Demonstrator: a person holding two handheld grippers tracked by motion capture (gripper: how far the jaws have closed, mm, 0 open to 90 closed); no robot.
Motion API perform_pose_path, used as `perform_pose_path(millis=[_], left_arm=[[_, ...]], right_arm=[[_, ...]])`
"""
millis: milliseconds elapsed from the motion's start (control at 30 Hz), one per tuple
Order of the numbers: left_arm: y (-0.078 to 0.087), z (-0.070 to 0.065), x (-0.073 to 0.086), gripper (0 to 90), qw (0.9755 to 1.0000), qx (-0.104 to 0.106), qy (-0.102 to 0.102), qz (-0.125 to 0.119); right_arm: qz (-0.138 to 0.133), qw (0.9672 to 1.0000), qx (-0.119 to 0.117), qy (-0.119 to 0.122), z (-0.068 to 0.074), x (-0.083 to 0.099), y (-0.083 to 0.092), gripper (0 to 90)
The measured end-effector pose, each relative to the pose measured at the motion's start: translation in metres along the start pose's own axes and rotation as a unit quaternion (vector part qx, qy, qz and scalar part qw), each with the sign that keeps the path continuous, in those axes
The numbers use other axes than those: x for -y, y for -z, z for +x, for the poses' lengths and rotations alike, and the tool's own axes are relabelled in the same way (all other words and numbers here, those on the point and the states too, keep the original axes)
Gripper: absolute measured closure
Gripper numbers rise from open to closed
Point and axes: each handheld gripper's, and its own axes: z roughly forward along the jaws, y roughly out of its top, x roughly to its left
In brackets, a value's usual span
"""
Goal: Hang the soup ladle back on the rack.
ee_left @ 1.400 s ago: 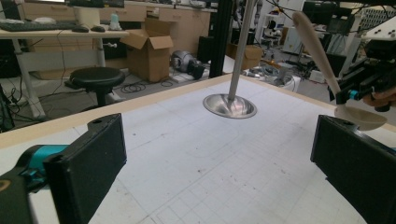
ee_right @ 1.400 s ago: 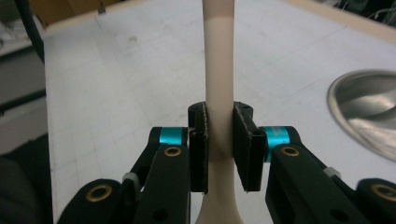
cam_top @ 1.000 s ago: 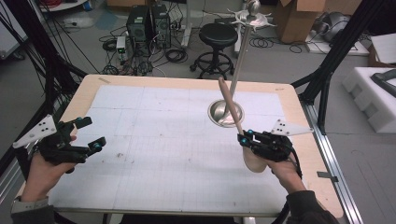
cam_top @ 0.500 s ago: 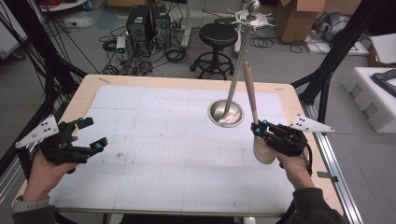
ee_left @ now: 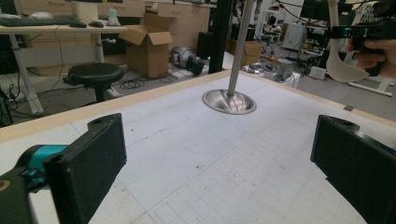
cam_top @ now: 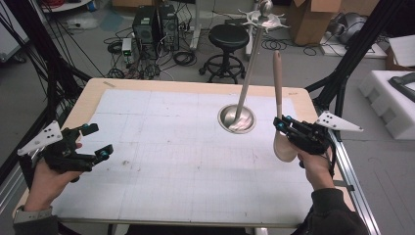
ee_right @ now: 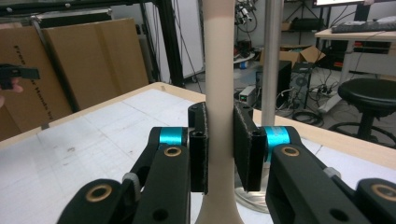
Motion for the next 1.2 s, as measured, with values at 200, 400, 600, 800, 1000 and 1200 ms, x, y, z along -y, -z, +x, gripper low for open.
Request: perform_pose_path(millis=[200, 400, 600, 800, 1000, 1200], left_arm=[[-0.001, -0.001, 0.0, 3.9, 1.0, 0.001, 0.0, 0.001], [-0.001, 0.0, 0.001, 3.9, 1.0, 0.001, 0.001, 0.002], [-0.001, 0.0, 0.001, 3.9, 1.0, 0.0, 0.0, 0.004], [-0.002, 0.0, 0.003, 3.9, 1.0, -0.001, 0.001, 0.007], [-0.002, -0.001, 0.003, 3.9, 1.0, 0.0, 0.0, 0.007], [-0.002, 0.0, 0.005, 3.9, 0.9999, 0.0, 0.003, 0.014]], right_arm=[[0.003, 1.0, 0.004, 0.002, -0.007, -0.006, -0.002, 77.8], [0.009, 0.9999, 0.007, 0.009, -0.016, -0.015, -0.002, 77.8], [0.012, 0.9997, 0.012, 0.016, -0.025, -0.024, 0.001, 77.8], [0.002, 0.9997, 0.015, 0.02, -0.035, -0.029, 0.003, 77.8], [-0.001, 0.9996, 0.022, 0.015, -0.044, -0.035, 0.002, 77.8], [0.009, 0.999, 0.036, 0.024, -0.049, -0.037, -0.002, 77.8]])
